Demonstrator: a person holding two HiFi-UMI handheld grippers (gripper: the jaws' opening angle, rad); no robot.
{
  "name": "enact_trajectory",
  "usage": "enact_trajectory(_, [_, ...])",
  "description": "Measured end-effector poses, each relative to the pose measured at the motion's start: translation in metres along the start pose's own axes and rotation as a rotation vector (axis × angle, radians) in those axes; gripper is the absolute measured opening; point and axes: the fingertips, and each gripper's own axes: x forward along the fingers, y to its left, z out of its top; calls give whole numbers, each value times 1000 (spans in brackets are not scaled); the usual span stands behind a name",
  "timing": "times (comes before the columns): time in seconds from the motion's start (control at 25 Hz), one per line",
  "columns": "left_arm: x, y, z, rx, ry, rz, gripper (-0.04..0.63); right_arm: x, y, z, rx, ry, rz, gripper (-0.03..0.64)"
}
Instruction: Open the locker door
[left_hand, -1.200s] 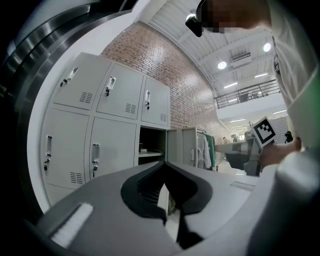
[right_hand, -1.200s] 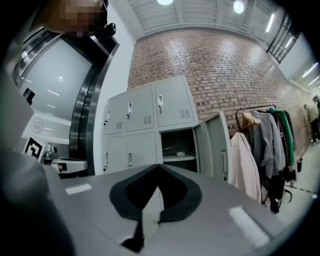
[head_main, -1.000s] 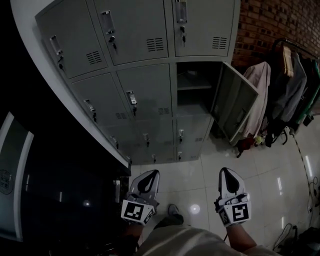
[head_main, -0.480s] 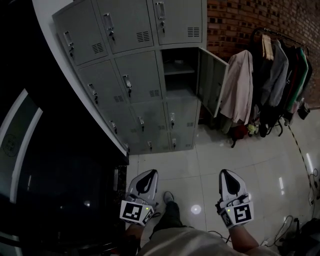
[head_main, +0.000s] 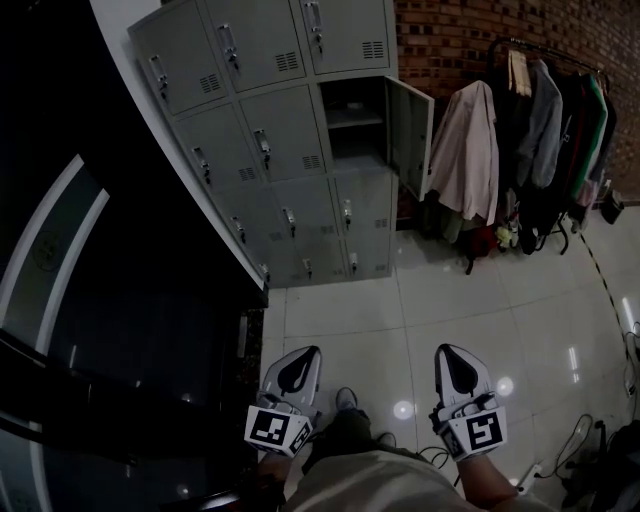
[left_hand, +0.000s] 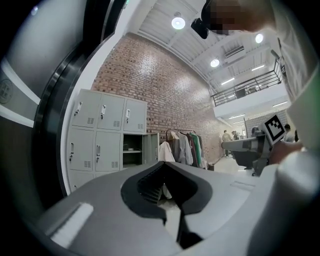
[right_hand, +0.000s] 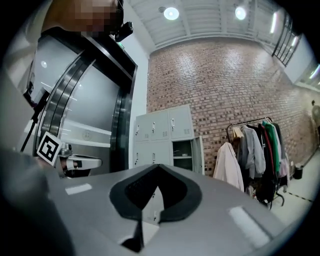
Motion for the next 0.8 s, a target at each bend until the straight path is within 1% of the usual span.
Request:
enact_trajectory(0.2, [-29,-14,29,27,-20,5,28,-30,20,25,-3,-54,18,0])
enact_trajectory(0.24, [-34,-16,34,30,-23,6,28,-34,24,31,2,-78,19,0])
enact_trajectory(0.32, [-44,-17,45,36,-28,6,28,-39,32,51,9,-160,17,0])
enact_trajectory(0.36, [-48,-16,50,38,-30,5,28,-41,37,55,-3,-161,15,0])
enact_trajectory(0.44, [-56,-14,58,38,-31,4,28,-45,49,54,-30,-83,21,0])
enact_trajectory(0.48, [-60,-13,62,39,-29,4,28,-46,55,56,-31,-64,27,0])
enact_trajectory(0.6, [-69,-7,70,37,-35,10,28,-44,69,61,-35,-52,46,0])
enact_trajectory(0.8, [-90,5,69,8,-22,12,28,-42,93,60,4,-41,49,0])
